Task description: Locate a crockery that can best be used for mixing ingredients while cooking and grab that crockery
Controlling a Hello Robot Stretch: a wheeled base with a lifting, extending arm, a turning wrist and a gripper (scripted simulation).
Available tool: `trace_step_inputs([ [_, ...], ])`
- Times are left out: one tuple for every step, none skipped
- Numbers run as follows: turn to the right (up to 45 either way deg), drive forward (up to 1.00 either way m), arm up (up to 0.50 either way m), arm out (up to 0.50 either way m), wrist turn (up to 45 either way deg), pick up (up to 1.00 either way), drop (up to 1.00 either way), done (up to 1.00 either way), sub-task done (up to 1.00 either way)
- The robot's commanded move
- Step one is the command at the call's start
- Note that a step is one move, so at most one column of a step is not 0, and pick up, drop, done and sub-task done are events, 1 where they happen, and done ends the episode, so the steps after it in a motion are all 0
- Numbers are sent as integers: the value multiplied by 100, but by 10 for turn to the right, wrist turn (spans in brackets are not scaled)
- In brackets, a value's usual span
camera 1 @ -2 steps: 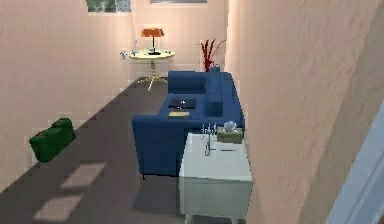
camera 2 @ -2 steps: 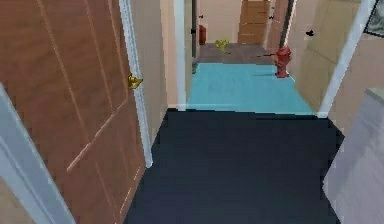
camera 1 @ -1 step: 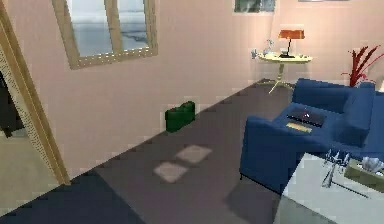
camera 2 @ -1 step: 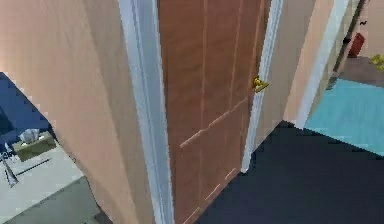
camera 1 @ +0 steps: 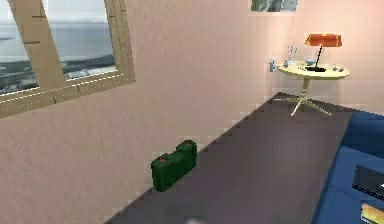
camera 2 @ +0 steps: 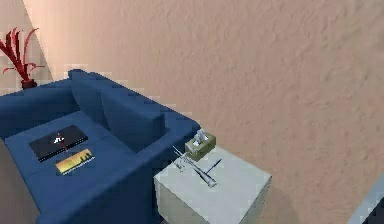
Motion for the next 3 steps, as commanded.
trace_step_inputs([
  [-30,0,0,0,0,0,0,0,0],
  [0,55,0,0,0,0,0,0,0],
  [330,0,0,0,0,0,0,0,0],
])
